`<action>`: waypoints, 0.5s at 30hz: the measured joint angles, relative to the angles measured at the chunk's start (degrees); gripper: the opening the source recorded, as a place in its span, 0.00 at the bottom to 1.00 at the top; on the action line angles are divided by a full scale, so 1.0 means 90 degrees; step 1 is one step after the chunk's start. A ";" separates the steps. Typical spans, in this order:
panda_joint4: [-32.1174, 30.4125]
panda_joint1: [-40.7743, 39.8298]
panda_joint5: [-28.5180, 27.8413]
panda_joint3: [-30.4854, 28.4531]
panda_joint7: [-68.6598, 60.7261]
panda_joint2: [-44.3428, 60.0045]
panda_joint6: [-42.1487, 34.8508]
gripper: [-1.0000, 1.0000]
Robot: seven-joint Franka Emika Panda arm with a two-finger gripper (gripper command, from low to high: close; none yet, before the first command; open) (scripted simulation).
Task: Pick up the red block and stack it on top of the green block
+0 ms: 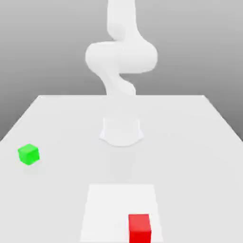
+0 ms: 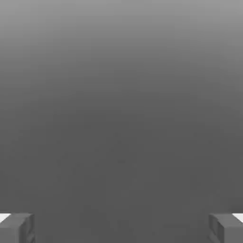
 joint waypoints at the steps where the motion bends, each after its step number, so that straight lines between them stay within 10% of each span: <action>1: -0.0035 -0.0007 -0.0014 0.0026 0.0019 0.0251 0.0090 0.50; 15: -0.0483 -0.0008 -0.0212 0.0279 0.0276 0.3503 0.1259 0.50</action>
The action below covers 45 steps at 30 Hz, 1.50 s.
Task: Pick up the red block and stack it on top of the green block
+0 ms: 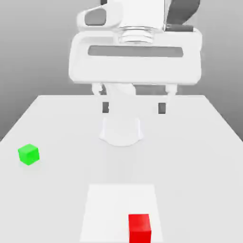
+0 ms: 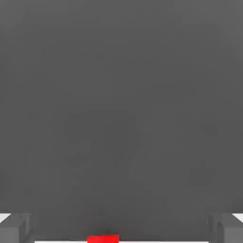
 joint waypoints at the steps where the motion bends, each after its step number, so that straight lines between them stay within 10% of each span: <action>1: -0.0032 0.0004 -0.0009 0.0013 0.0015 0.0231 0.0083 0.50; 15: -0.0185 0.0201 -0.0106 -0.0022 0.0166 0.3456 0.1726 0.50; 16: -0.0168 0.0216 -0.0121 -0.0040 0.0178 0.3572 0.1823 0.00; 28: -0.0345 0.0116 0.0021 0.0026 0.0133 0.2564 0.0991 0.00; 45: -0.1772 -0.2346 -0.0445 -0.2408 0.4796 0.0973 0.0871 0.00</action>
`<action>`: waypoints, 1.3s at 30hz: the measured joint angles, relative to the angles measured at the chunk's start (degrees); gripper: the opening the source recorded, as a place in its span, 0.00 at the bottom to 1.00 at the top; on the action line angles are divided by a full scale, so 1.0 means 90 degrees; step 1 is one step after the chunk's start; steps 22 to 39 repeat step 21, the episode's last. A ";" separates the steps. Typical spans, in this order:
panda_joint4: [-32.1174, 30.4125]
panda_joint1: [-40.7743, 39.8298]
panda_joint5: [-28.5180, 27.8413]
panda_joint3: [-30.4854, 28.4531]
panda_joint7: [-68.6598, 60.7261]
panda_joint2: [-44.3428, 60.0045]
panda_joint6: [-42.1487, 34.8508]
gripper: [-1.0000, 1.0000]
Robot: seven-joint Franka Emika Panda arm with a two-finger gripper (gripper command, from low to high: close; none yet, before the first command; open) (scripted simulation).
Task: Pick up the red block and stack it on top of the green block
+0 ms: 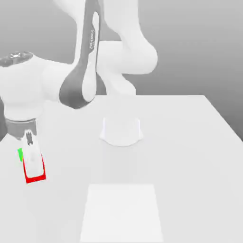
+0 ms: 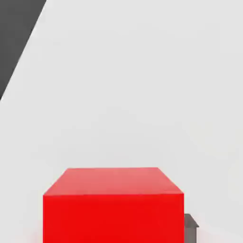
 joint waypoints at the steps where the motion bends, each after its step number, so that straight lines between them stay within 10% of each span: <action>1: -0.0085 -0.0206 -0.0046 -0.0090 0.0295 -0.0092 -0.0003 0.00; 11: -0.0913 -0.1955 -0.0328 -0.0892 0.3055 -0.0936 0.0026 0.00; 17: -0.0933 -0.1793 0.1133 -0.0900 0.2218 0.0260 0.1141 0.00; 18: -0.0920 -0.1900 0.1508 -0.0701 0.1953 0.0500 0.1339 1.00; 39: -0.0920 -0.1898 0.1508 -0.0701 0.1953 0.0500 0.1339 1.00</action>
